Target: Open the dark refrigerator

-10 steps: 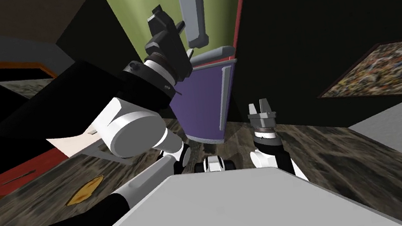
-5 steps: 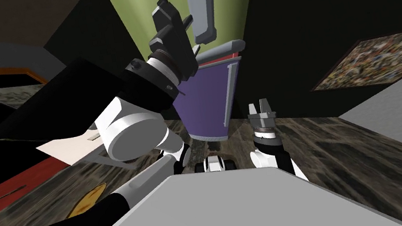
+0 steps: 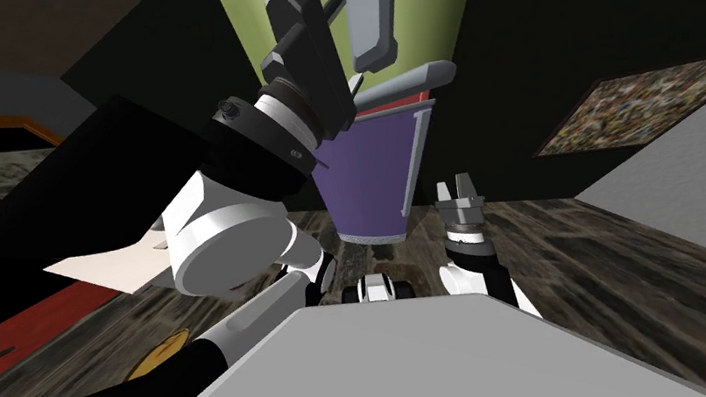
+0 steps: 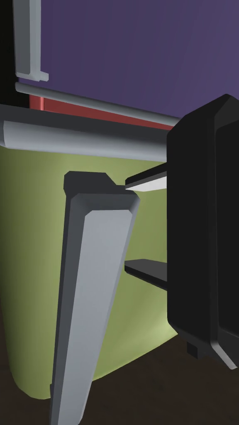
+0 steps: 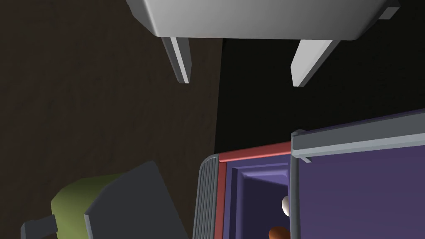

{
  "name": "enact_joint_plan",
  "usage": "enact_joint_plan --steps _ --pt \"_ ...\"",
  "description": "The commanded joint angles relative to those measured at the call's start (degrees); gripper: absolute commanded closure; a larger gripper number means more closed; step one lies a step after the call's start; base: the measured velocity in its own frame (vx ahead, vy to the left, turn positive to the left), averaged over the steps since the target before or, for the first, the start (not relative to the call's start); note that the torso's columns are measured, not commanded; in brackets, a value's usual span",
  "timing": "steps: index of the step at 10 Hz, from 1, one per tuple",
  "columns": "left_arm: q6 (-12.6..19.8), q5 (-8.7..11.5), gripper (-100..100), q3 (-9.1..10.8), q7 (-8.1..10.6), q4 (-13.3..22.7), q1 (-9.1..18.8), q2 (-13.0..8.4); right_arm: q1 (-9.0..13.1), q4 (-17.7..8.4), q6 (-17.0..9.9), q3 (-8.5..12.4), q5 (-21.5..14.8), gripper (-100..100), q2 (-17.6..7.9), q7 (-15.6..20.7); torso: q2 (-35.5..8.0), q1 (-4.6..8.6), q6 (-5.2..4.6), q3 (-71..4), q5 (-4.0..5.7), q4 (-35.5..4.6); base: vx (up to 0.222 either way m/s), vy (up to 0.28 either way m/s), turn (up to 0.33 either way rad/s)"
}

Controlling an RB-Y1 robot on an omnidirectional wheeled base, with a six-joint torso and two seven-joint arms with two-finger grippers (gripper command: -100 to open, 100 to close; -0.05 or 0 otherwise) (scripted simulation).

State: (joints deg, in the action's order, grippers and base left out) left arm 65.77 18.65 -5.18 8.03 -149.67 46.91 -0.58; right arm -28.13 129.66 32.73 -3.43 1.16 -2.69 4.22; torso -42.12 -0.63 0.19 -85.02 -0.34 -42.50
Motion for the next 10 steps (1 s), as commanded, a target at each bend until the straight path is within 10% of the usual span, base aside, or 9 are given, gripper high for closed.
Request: enact_joint_plan --steps 1,10 --pt "-1.8 1.6 100 -0.04 1.31 -0.2 0.7 0.0 0.0 0.0 0.0 0.0 0.0 0 0.0 0.0 0.0 -0.01 -0.02 0.1 -0.01 0.0 -0.161 0.314 -0.137" --pt "-3.2 6.5 100 -2.15 3.33 -0.1 0.8 0.3 0.0 0.0 0.0 0.0 0.0 0 0.0 0.0 0.0 -0.01 -0.04 0.0 -0.01 0.0 -0.023 0.215 -0.066"
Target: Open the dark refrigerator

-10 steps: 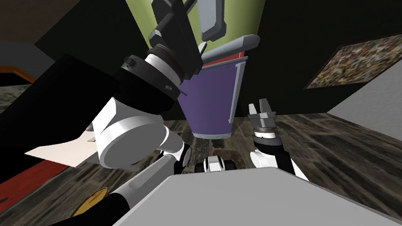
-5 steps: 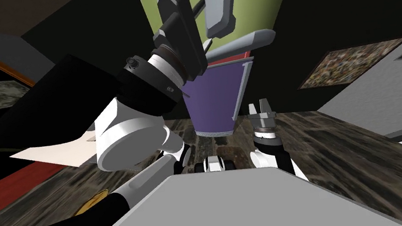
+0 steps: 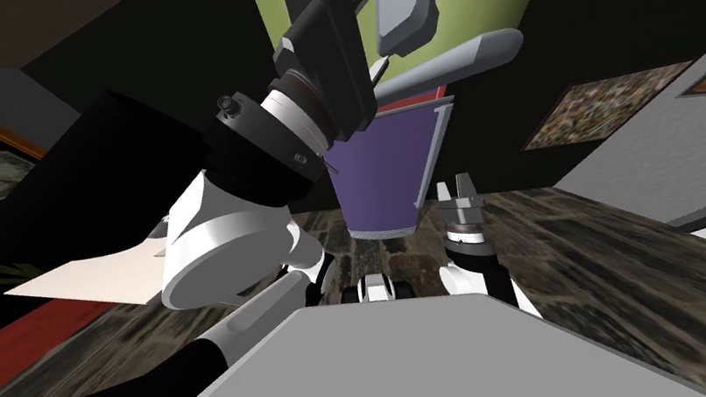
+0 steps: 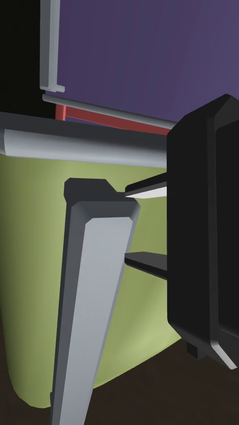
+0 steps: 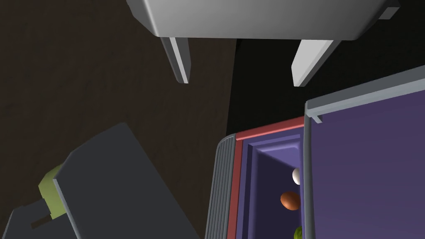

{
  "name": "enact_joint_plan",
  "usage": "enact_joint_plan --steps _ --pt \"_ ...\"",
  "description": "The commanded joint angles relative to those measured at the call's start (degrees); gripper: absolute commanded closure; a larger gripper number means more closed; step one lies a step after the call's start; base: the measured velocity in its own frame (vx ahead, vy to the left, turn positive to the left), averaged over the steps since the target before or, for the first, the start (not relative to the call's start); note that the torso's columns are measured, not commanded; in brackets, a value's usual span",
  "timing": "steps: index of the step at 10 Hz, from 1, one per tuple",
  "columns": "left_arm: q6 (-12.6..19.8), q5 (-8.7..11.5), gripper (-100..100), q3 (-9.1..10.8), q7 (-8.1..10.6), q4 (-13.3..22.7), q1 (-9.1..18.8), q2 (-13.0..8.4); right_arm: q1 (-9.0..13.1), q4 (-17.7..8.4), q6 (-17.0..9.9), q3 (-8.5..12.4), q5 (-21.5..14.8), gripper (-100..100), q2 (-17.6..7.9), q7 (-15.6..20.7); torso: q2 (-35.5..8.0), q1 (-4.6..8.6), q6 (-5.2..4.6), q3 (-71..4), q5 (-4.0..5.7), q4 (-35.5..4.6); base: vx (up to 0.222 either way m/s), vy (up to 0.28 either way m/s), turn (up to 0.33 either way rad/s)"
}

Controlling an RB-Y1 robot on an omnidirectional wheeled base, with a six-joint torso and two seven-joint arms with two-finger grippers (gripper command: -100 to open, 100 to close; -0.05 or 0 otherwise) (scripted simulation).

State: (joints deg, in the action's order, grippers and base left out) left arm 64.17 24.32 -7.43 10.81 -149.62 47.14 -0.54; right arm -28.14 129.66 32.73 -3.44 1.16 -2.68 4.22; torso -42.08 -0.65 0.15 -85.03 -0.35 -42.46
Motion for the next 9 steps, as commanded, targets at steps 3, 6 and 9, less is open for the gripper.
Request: enact_joint_plan --steps 3,6,9 --pt "-2.8 2.7 100 -0.48 1.33 -0.1 0.8 0.5 0.0 0.0 0.0 0.0 0.0 0 0.0 0.0 0.2 0.01 0.01 -0.1 0.00 0.1 -0.006 0.294 -0.066" --pt "-2.3 4.5 -100 -0.43 2.17 2.3 3.6 0.8 0.0 0.0 0.0 0.0 0.0 0 0.0 0.0 0.2 0.28 -0.02 -0.2 0.06 0.1 -0.010 0.263 -0.083" --pt "-2.0 4.5 -100 0.54 2.37 4.9 6.9 1.1 0.0 0.0 0.0 0.0 0.0 0 0.0 0.0 -0.1 1.51 -0.26 0.3 0.72 0.2 -0.024 -0.023 0.025"
